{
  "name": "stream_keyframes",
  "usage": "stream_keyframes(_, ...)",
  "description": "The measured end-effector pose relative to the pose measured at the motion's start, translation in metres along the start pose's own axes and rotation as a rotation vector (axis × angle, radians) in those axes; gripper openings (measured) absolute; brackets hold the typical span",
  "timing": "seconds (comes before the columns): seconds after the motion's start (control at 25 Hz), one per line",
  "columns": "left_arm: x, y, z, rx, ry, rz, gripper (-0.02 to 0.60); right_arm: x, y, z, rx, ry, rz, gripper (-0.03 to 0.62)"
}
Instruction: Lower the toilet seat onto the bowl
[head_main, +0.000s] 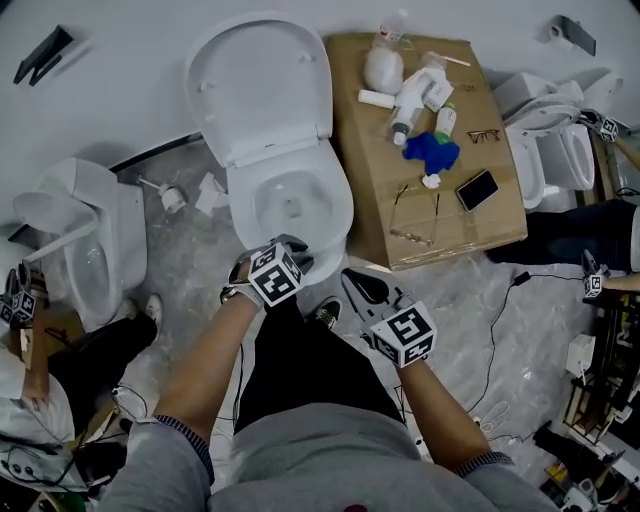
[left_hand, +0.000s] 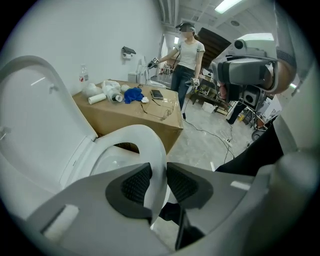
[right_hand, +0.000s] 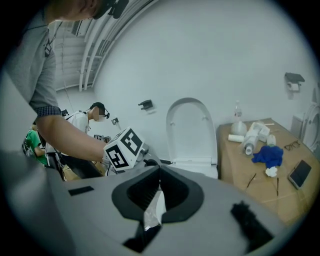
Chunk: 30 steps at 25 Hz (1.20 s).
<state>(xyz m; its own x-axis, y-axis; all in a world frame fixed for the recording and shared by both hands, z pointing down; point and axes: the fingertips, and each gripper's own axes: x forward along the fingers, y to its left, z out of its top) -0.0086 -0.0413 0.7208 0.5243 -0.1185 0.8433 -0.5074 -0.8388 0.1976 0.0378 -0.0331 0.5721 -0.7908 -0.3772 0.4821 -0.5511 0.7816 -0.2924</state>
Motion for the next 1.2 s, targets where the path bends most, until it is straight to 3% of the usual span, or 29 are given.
stream_keyframes(1.2, 0.098, -0.047, -0.066, -0.115, 0.014, -0.108, 0.117, 0.041, -0.032, -0.113, 0.102, 0.057, -0.050, 0.014)
